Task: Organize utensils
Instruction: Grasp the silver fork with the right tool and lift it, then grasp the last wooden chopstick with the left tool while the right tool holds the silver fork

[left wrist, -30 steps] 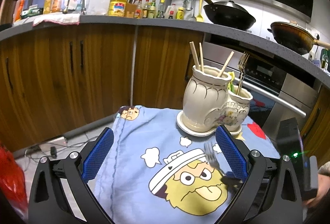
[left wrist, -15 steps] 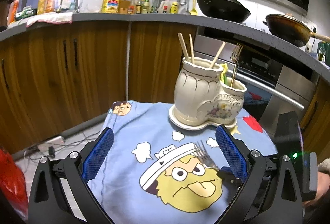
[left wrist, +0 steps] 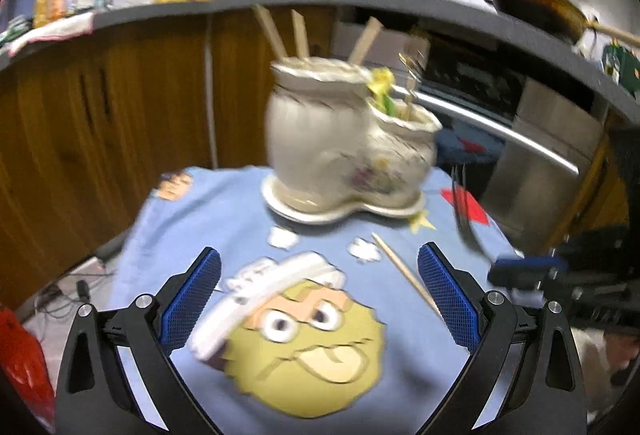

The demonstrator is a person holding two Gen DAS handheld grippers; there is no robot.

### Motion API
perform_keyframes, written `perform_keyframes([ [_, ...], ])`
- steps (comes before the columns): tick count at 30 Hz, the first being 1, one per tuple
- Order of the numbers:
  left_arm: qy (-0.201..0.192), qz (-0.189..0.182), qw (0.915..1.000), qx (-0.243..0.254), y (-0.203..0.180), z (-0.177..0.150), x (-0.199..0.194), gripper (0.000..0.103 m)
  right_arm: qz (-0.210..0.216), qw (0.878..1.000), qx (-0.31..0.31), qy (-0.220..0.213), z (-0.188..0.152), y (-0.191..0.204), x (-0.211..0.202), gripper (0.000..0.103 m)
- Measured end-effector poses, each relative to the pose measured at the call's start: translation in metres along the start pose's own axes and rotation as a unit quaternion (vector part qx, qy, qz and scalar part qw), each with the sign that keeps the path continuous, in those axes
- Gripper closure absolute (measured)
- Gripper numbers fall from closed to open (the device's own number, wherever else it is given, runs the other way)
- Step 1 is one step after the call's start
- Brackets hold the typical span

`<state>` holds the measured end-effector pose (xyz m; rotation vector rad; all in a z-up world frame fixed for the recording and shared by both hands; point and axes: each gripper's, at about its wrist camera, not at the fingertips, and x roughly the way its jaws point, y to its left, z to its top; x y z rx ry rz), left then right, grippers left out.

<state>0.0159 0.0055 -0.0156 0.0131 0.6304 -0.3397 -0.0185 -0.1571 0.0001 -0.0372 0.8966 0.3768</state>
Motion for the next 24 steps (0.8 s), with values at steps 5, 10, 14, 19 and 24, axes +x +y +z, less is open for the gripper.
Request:
perform_keyframes([
  [5,0.050,-0.012,0.9985,0.018,-0.036,-0.009,0.027,0.007,-0.020,0.999,0.028,0.002,-0.009,-0.038,-0.001,0.098],
  [10,0.089,-0.032,0.9951,0.029,-0.069,-0.019,0.047,0.022,-0.020,0.999,0.039,-0.001,-0.016,-0.050,0.009,0.098],
  [14,0.122,-0.016,0.9912,0.049,-0.083,-0.029,0.065,0.051,-0.011,0.999,0.039,-0.004,-0.019,-0.055,0.009,0.098],
  [19,0.131,0.006,0.9876,0.085,-0.090,-0.034,0.069,0.083,0.000,0.999,0.037,-0.009,-0.022,-0.056,0.006,0.098],
  [24,0.148,0.002,0.9834,0.104,-0.082,-0.031,0.063,0.096,0.009,0.999,0.040,-0.012,-0.025,-0.058,0.005,0.098],
])
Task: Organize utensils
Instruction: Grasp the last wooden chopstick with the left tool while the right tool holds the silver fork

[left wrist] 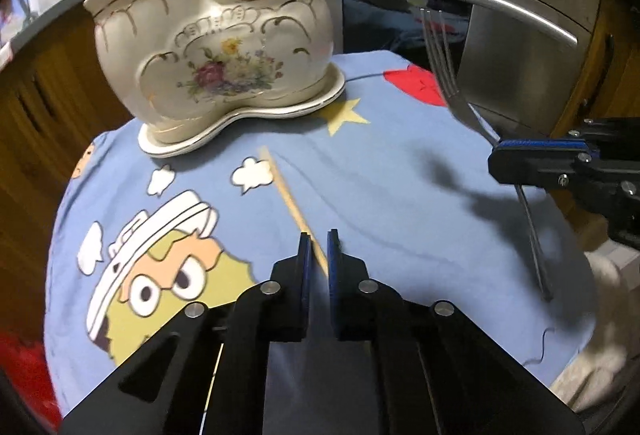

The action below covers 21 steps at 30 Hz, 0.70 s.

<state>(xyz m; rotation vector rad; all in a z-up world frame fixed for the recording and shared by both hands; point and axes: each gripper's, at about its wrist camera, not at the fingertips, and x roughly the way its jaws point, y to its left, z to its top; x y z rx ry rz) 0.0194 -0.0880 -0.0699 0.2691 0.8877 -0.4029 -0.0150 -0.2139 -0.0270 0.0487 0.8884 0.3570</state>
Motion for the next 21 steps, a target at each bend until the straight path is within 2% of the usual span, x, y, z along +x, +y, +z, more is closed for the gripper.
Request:
perform_keyframes([
  [2,0.007,-0.008,0.9999,0.001,0.007,-0.001,-0.006,0.097,0.003,1.000,0.001,0.000,-0.001,-0.001,0.000,0.098],
  [5,0.012,0.007,0.9999,0.005,0.018,-0.002,-0.016,0.098,0.008,1.000,0.000,0.000,-0.002,0.000,0.001,0.098],
  [8,0.013,0.007,0.9997,-0.017,0.029,0.000,-0.020,0.096,0.011,1.000,-0.001,0.001,-0.002,0.001,0.003,0.098],
  [12,0.018,0.015,0.9994,-0.027,0.032,0.001,-0.015,0.075,0.011,1.000,-0.003,0.003,-0.002,0.001,0.006,0.098],
  [14,0.020,0.013,0.9992,-0.031,0.032,0.000,-0.011,0.069,0.011,1.000,-0.002,0.003,-0.002,0.001,0.006,0.098],
  [17,0.027,0.024,0.9987,-0.035,0.030,0.003,0.002,0.069,0.012,1.000,-0.002,0.002,-0.002,0.002,0.007,0.098],
  [19,0.021,0.021,0.9986,-0.043,0.033,0.004,0.005,0.069,0.016,1.000,-0.002,-0.002,-0.001,0.004,0.008,0.098],
  [20,0.020,0.024,0.9986,-0.043,0.034,0.005,0.006,0.079,0.019,1.000,-0.003,-0.006,-0.001,0.005,0.007,0.098],
  [21,0.019,0.027,0.9987,-0.040,0.034,0.006,0.006,0.098,0.021,1.000,-0.004,-0.009,-0.001,0.006,0.007,0.098],
])
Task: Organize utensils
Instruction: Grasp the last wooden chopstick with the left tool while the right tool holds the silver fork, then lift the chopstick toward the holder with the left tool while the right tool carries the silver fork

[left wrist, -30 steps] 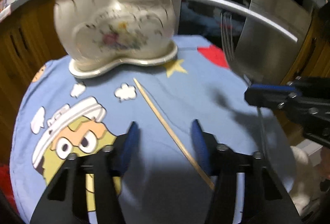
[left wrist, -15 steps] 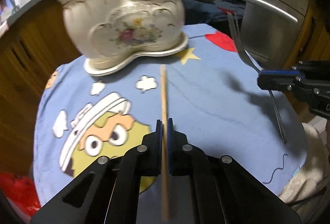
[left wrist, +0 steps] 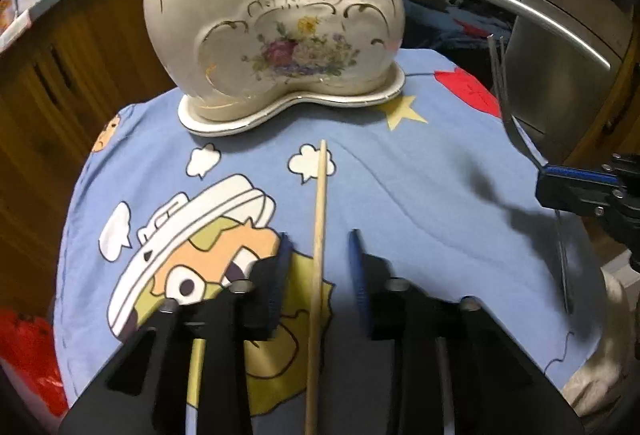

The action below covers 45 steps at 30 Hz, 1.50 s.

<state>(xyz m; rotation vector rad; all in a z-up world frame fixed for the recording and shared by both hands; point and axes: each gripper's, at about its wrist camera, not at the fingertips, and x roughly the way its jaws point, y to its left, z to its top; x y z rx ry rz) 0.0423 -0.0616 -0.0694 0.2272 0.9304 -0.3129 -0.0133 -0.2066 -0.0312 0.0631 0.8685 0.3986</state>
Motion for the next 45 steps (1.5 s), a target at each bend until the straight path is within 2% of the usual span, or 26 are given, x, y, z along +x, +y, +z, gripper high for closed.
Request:
perform_keyframes([
  [4,-0.015,-0.015,0.9998,0.005,0.005,-0.001,-0.005,0.098,0.007,1.000,-0.007,-0.025,0.004,0.004,-0.006,0.098],
  [7,-0.054,-0.047,0.9974,-0.004,0.013,-0.002,-0.022,0.098,0.004,0.999,-0.011,-0.051,0.011,0.007,-0.014,0.098],
  [12,-0.144,-0.062,0.9877,-0.003,0.026,0.003,-0.067,0.098,0.004,0.994,-0.018,-0.106,0.033,0.011,-0.030,0.098],
  [16,-0.226,-0.069,0.9712,-0.026,0.043,0.025,-0.102,0.098,0.003,0.989,-0.021,-0.144,0.061,0.014,-0.037,0.098],
  [19,-0.292,-0.057,0.9540,-0.033,0.054,0.051,-0.123,0.098,0.004,0.985,-0.017,-0.174,0.086,0.016,-0.040,0.098],
  [21,-0.324,-0.067,0.9424,-0.050,0.064,0.067,-0.131,0.098,0.008,0.980,-0.012,-0.197,0.105,0.016,-0.044,0.098],
  [26,-0.378,-0.106,0.9145,-0.098,0.087,0.107,-0.135,0.098,0.006,0.970,-0.007,-0.244,0.143,0.016,-0.050,0.098],
  [29,-0.397,-0.108,0.9045,-0.113,0.092,0.124,-0.128,0.098,-0.001,0.965,-0.005,-0.262,0.162,0.015,-0.046,0.098],
  [31,-0.413,-0.094,0.8983,-0.117,0.091,0.135,-0.122,0.098,-0.015,0.964,-0.005,-0.267,0.171,0.013,-0.038,0.098],
  [35,-0.431,-0.065,0.8921,-0.118,0.089,0.151,-0.110,0.098,-0.025,0.964,0.003,-0.266,0.181,0.006,-0.021,0.098],
  [37,-0.434,-0.052,0.8919,-0.118,0.090,0.158,-0.101,0.098,-0.028,0.964,0.001,-0.264,0.180,0.005,-0.012,0.098],
  [43,-0.425,-0.032,0.8994,-0.095,0.084,0.158,-0.077,0.098,-0.022,0.968,-0.002,-0.248,0.171,0.000,0.009,0.098],
  [45,-0.418,-0.042,0.9022,-0.096,0.087,0.154,-0.073,0.098,-0.018,0.970,-0.005,-0.242,0.167,-0.002,0.014,0.098],
])
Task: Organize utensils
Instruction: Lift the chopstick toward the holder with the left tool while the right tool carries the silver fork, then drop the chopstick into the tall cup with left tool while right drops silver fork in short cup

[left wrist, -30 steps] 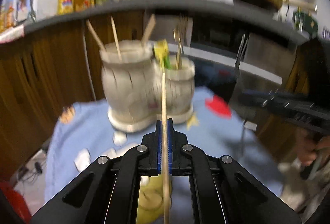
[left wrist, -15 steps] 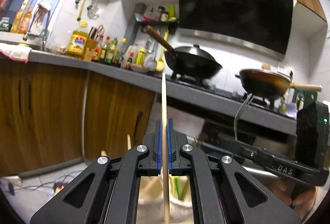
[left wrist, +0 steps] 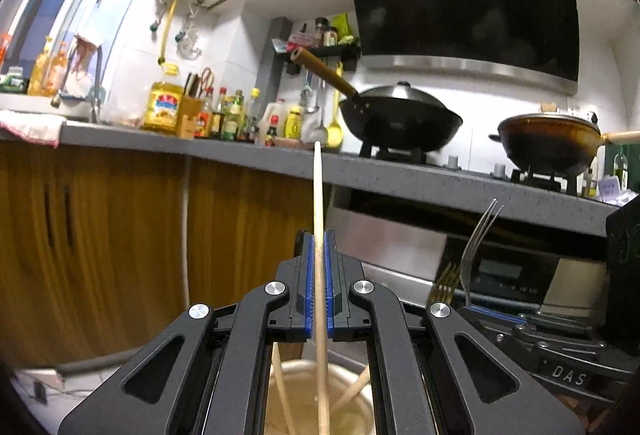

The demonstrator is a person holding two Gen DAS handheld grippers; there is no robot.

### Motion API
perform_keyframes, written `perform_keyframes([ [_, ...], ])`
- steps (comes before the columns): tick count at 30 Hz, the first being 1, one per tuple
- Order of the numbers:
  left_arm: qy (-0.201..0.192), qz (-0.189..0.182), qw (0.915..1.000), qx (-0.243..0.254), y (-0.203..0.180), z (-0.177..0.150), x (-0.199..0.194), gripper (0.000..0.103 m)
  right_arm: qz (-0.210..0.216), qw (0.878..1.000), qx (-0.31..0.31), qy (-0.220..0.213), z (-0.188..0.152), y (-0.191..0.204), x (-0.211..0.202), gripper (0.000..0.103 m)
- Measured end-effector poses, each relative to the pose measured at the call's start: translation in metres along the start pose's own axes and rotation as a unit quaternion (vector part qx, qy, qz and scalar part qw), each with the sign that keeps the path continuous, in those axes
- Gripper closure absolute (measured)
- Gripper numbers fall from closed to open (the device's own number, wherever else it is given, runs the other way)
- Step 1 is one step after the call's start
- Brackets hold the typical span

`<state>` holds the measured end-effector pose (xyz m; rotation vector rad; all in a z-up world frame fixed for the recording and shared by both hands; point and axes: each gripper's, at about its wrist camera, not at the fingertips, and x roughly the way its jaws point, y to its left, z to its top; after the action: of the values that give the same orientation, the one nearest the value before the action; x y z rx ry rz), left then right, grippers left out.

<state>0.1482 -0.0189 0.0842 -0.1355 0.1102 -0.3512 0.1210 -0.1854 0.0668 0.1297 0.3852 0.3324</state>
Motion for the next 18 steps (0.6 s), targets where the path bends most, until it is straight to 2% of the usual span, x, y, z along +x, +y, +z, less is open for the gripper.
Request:
perform_keyframes([
  [7,0.008,-0.024,0.9997,0.007,0.004,-0.014,-0.027,0.098,0.016,1.000,-0.012,0.020,-0.019,0.002,-0.003,0.098],
  [18,0.073,-0.017,0.9967,0.032,-0.001,-0.045,-0.041,0.098,0.019,0.998,-0.011,0.065,-0.043,0.003,0.006,0.098],
])
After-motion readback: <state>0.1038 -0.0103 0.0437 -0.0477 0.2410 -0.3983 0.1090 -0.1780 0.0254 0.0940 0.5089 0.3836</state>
